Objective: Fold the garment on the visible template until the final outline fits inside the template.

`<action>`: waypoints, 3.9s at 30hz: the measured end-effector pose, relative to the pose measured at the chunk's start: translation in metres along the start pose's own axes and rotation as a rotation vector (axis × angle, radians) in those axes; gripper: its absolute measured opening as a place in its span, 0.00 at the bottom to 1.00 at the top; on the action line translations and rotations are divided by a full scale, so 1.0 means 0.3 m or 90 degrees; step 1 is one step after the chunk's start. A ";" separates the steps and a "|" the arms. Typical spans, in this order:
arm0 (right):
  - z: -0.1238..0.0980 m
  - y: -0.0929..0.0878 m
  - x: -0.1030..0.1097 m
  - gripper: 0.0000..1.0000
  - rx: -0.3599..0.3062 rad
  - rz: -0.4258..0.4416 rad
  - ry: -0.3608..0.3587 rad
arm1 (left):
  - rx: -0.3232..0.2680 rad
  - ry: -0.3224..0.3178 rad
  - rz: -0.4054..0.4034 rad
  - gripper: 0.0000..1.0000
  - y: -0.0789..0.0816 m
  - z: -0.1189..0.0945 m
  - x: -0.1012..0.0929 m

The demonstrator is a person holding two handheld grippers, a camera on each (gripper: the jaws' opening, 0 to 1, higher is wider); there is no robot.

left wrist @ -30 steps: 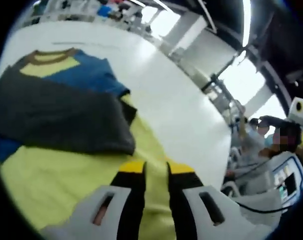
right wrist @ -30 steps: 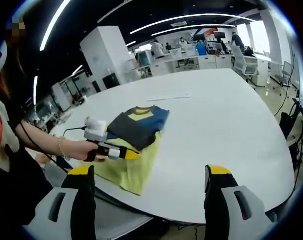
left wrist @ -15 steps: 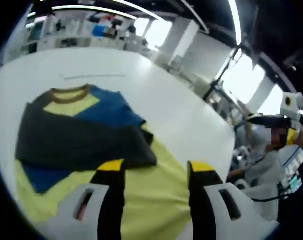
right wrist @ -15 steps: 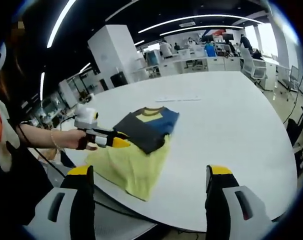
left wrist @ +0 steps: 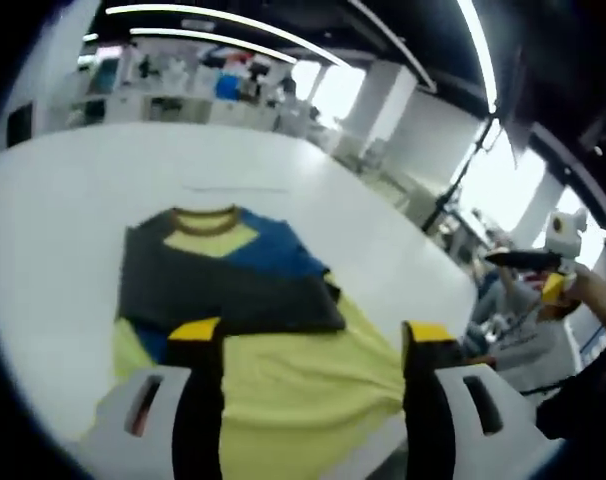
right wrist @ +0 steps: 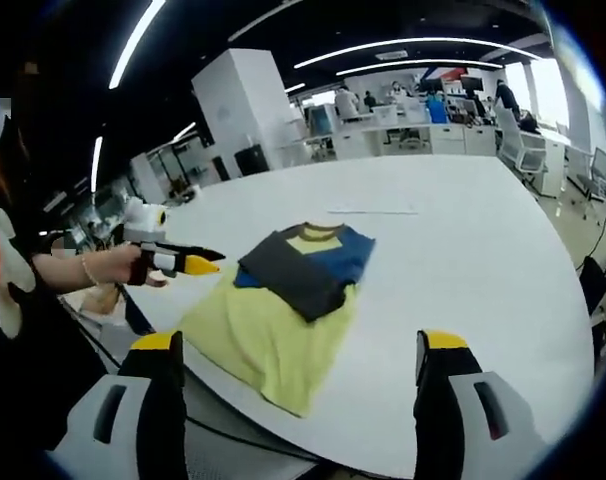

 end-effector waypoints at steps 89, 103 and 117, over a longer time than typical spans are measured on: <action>0.125 -0.141 0.092 0.82 0.051 0.000 0.047 | 0.080 0.106 -0.038 0.71 -0.356 -0.455 0.224; 0.214 -0.310 0.061 0.74 0.145 0.009 0.056 | 0.115 0.104 -0.044 0.53 -0.429 -0.378 0.253; 0.283 -0.382 0.010 0.55 0.169 0.046 0.047 | 0.145 0.102 -0.049 0.45 -0.486 -0.328 0.303</action>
Point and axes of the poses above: the point that each gripper's makers call its tool centre point, and the gripper's own axes: z roughly forward along the fingers, x roughly to its left, y roughly out of its top, the point moved 7 cm from there along -z, roughly backward along the fingers, and after that the axes turned 5 degrees about y, right-handed, at the moved point
